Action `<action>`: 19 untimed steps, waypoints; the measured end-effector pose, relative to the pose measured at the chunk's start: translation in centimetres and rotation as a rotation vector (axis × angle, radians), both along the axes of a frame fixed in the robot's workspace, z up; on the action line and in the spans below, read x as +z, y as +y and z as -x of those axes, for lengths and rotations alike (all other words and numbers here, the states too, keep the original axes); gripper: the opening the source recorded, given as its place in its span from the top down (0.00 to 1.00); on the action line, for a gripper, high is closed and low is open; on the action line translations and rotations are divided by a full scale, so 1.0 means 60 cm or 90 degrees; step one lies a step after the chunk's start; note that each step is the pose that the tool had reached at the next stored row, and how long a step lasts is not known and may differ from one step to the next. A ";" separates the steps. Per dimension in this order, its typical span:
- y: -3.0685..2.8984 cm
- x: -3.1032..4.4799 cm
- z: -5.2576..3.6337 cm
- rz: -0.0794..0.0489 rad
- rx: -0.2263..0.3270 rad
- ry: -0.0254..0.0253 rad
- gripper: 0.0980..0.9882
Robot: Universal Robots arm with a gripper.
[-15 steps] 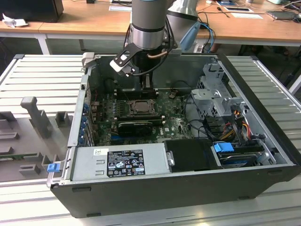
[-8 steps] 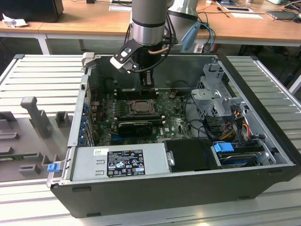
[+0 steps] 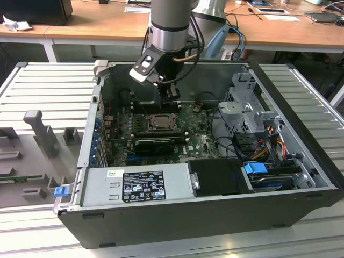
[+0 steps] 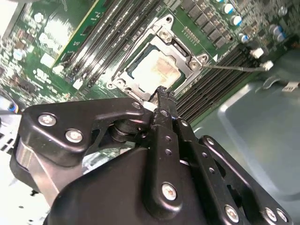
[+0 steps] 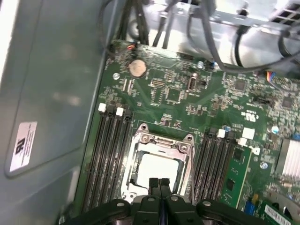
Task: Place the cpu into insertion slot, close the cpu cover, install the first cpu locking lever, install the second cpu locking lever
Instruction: 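Install the first cpu locking lever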
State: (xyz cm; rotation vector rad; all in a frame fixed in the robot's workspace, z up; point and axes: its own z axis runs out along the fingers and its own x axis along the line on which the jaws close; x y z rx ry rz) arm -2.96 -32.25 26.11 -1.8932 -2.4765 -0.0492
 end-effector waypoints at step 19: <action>-0.0012 0.000 0.000 0.000 0.184 0.0000 0.99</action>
